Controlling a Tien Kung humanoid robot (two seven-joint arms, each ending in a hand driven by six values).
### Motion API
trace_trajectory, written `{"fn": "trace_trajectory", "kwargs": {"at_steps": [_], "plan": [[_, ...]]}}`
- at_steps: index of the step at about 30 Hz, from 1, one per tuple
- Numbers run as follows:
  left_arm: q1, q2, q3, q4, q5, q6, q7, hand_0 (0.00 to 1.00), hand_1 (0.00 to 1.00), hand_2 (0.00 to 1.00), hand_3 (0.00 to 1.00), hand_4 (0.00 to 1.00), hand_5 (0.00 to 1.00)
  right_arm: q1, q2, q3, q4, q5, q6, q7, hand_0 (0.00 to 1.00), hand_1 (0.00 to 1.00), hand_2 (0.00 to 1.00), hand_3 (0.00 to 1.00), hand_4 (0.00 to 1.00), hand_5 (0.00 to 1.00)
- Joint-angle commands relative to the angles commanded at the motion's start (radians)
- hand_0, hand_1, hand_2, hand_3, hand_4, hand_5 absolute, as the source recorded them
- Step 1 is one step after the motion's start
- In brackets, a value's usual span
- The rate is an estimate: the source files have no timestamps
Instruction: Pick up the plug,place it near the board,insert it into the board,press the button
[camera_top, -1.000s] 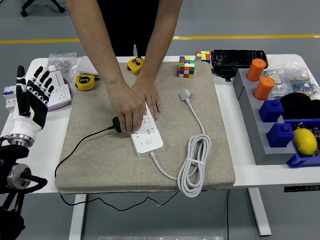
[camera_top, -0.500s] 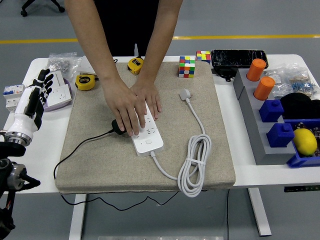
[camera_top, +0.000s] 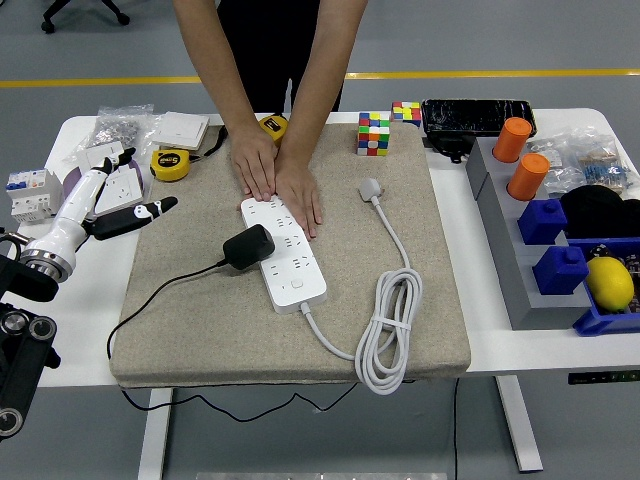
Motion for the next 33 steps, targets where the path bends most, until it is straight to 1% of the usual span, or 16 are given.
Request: {"fn": "trace_trajectory", "kwargs": {"at_steps": [3, 4, 6, 9, 10, 12, 15, 16, 18, 21, 22, 27, 28, 29, 31, 33], "plan": [[-0.027, 0.0, 0.063, 0.009, 0.121, 0.003, 0.013, 0.998, 0.998, 0.998, 0.998, 0.998, 0.451, 0.001, 0.0, -0.001, 0.0, 0.001, 0.0, 0.0, 0.799, 0.706, 0.715, 0.754, 0.998, 0.994], [-0.037, -0.001, 0.088, 0.016, 0.155, 0.004, 0.016, 0.998, 0.998, 0.998, 0.989, 0.998, 0.485, 0.001, 0.001, -0.002, 0.0, 0.001, 0.0, 0.0, 0.799, 0.707, 0.715, 0.754, 0.998, 0.994], [-0.057, -0.009, 0.134, 0.04, 0.197, 0.009, 0.015, 0.998, 0.998, 0.998, 0.989, 0.998, 0.485, 0.002, 0.001, -0.006, 0.0, 0.003, 0.0, 0.001, 0.799, 0.707, 0.715, 0.754, 0.998, 0.994], [-0.092, -0.02, 0.203, 0.087, 0.188, 0.025, 0.003, 0.998, 0.998, 0.998, 0.989, 0.998, 0.485, 0.003, 0.002, -0.012, 0.0, 0.008, -0.001, 0.002, 0.799, 0.707, 0.715, 0.754, 0.998, 0.994], [-0.106, -0.023, 0.228, 0.107, 0.174, 0.03, -0.003, 0.998, 0.998, 0.998, 0.956, 0.998, 0.507, 0.003, 0.002, -0.011, 0.0, 0.007, -0.001, 0.002, 0.798, 0.706, 0.715, 0.754, 0.998, 0.994], [-0.129, -0.031, 0.278, 0.148, 0.154, 0.038, -0.013, 0.998, 0.998, 0.998, 0.956, 0.998, 0.507, 0.003, 0.002, -0.009, 0.0, 0.003, 0.0, 0.0, 0.798, 0.706, 0.715, 0.754, 0.998, 0.994], [-0.14, -0.045, 0.308, 0.176, 0.142, 0.037, -0.017, 0.998, 0.998, 0.998, 0.956, 0.998, 0.507, 0.002, 0.002, -0.01, 0.0, 0.003, 0.0, 0.0, 0.798, 0.706, 0.715, 0.754, 0.998, 0.994], [-0.141, -0.049, 0.313, 0.182, 0.137, 0.037, -0.018, 0.998, 0.99, 0.957, 0.931, 0.998, 0.505, 0.001, 0.001, -0.009, 0.0, 0.002, 0.0, -0.001, 0.798, 0.705, 0.715, 0.754, 0.998, 0.993], [-0.144, -0.059, 0.32, 0.197, 0.128, 0.041, -0.021, 0.998, 0.99, 0.957, 0.931, 0.998, 0.505, -0.001, 0.001, -0.004, 0.0, -0.004, 0.0, -0.002, 0.798, 0.705, 0.715, 0.754, 0.998, 0.993], [-0.151, -0.062, 0.328, 0.221, 0.122, 0.047, -0.025, 0.998, 0.99, 0.957, 0.931, 0.998, 0.505, -0.002, 0.002, 0.0, 0.0, -0.008, 0.001, -0.004, 0.798, 0.705, 0.715, 0.754, 0.998, 0.993], [-0.153, -0.063, 0.331, 0.231, 0.122, 0.049, -0.027, 0.969, 0.957, 0.914, 0.9, 0.998, 0.504, -0.002, 0.002, 0.0, 0.0, -0.008, 0.001, -0.004, 0.798, 0.706, 0.715, 0.754, 0.998, 0.993], [-0.163, -0.073, 0.335, 0.299, 0.126, 0.067, -0.036, 0.969, 0.957, 0.914, 0.9, 0.998, 0.504, 0.002, 0.001, -0.014, 0.0, 0.006, -0.001, 0.001, 0.798, 0.706, 0.715, 0.754, 0.998, 0.993], [-0.164, -0.075, 0.335, 0.31, 0.128, 0.071, -0.037, 0.902, 0.868, 0.837, 0.827, 0.998, 0.473, 0.002, 0.001, -0.015, 0.0, 0.007, -0.001, 0.001, 0.797, 0.707, 0.715, 0.754, 0.998, 0.993], [-0.165, -0.075, 0.335, 0.316, 0.128, 0.073, -0.038, 0.902, 0.868, 0.837, 0.827, 0.998, 0.473, 0.003, 0.001, -0.016, 0.0, 0.008, -0.001, 0.001, 0.797, 0.707, 0.715, 0.754, 0.998, 0.993], [-0.165, -0.079, 0.336, 0.335, 0.126, 0.098, -0.04, 0.902, 0.868, 0.837, 0.827, 0.998, 0.473, 0.002, 0.001, -0.017, 0.0, 0.008, -0.001, 0.001, 0.797, 0.707, 0.715, 0.754, 0.998, 0.993], [-0.165, -0.082, 0.339, 0.349, 0.124, 0.14, -0.039, 0.902, 0.868, 0.837, 0.827, 0.998, 0.473, 0.0, 0.001, -0.014, 0.0, 0.004, -0.001, -0.001, 0.797, 0.707, 0.715, 0.754, 0.998, 0.993]]}}
